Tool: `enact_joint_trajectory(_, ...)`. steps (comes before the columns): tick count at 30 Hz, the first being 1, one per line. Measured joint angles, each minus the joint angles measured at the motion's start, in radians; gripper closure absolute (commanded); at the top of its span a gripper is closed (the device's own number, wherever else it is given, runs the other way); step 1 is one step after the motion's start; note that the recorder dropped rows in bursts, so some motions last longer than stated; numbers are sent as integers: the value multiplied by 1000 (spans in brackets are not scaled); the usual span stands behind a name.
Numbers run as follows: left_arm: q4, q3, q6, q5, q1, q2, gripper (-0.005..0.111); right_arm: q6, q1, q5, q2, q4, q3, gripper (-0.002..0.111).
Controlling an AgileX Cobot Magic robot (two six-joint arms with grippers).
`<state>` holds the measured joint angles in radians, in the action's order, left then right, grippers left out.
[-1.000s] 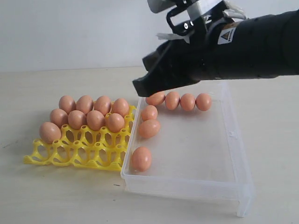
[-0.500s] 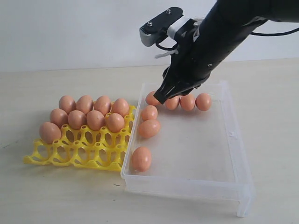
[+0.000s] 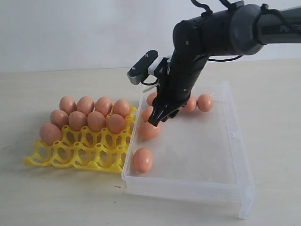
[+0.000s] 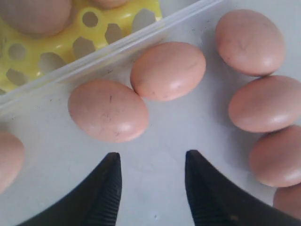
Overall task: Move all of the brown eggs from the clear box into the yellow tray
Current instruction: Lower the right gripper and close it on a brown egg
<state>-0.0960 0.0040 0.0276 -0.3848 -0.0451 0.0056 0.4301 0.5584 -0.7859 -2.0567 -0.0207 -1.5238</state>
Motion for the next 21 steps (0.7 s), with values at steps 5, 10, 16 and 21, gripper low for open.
enact_joint_trajectory(5, 0, 0, 0, 0, 0, 0, 107, -8, 0, -18, -71, -30, -86, 44)
enact_joint_trajectory(10, 0, 0, 0, 0, 0, 0, 107, -32, 6, -41, -110, -34, -138, 44)
enact_joint_trajectory(16, 0, 0, 0, 0, 0, 0, 107, -20, 38, -48, -110, -37, -144, 46)
enact_joint_trajectory(21, 0, 0, 0, 0, 0, 0, 107, 21, 70, -41, -110, -49, -144, 46)
